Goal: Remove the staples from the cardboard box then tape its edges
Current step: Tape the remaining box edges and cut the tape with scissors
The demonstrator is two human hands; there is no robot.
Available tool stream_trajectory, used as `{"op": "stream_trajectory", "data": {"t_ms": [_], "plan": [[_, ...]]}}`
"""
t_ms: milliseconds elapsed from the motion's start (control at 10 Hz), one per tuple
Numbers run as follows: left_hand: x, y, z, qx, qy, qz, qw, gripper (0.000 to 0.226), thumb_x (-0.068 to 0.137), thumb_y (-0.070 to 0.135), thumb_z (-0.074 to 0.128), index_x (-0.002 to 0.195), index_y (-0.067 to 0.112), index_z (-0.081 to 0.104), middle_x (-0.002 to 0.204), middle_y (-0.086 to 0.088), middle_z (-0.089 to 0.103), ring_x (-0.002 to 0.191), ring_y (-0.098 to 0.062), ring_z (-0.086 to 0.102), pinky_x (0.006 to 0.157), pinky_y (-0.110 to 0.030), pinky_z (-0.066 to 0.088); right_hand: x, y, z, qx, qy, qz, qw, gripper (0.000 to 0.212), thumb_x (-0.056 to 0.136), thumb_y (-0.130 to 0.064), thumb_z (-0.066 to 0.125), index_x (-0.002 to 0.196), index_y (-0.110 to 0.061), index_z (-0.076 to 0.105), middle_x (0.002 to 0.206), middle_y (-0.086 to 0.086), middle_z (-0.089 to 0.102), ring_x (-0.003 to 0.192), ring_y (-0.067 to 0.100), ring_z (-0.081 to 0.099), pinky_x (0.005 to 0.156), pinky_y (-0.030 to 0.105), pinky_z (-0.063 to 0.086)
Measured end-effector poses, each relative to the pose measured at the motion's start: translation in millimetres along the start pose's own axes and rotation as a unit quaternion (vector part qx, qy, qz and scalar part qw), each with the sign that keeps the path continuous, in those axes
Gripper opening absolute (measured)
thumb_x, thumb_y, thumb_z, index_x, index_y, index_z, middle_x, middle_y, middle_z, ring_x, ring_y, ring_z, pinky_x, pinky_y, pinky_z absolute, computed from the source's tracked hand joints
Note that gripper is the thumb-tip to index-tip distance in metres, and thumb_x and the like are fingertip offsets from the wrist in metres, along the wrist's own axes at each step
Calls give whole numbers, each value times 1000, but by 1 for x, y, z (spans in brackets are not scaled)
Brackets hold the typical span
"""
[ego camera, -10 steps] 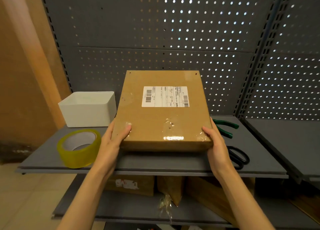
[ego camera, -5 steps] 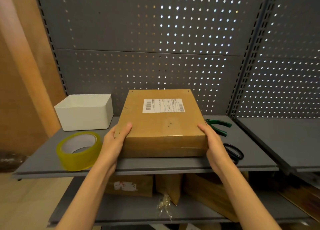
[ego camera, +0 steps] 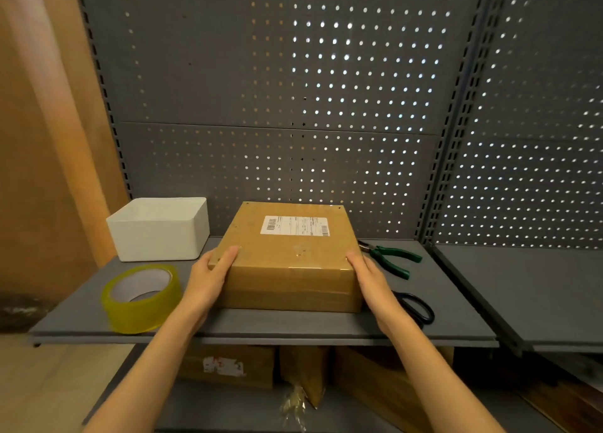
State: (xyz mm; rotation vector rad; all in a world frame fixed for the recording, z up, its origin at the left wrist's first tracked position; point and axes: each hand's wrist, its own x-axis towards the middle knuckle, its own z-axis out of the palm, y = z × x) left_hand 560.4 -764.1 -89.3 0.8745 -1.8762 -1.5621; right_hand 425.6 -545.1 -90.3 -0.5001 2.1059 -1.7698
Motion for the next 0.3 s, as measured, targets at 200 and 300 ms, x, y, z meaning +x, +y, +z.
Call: {"op": "stream_trajectory", "data": {"t_ms": [200, 300], "plan": [[-17, 30, -7, 227, 64, 176, 956, 55, 90, 33, 56, 139, 16, 39, 142, -7, 44, 128, -25, 41, 102, -41, 37, -7, -18, -14, -146, 79, -118, 979, 56, 91, -46, 50, 140, -20, 37, 138, 2, 45, 124, 18, 43, 102, 39, 39], [-40, 43, -13, 253, 75, 265, 928, 44, 90, 30, 57, 130, 16, 50, 129, -3, 55, 117, -18, 50, 94, -32, 41, -22, -24, -19, -154, 114, -192, 963, 44, 92, -41, 51, 132, -21, 46, 128, -5, 51, 117, 12, 47, 97, 32, 41]]}}
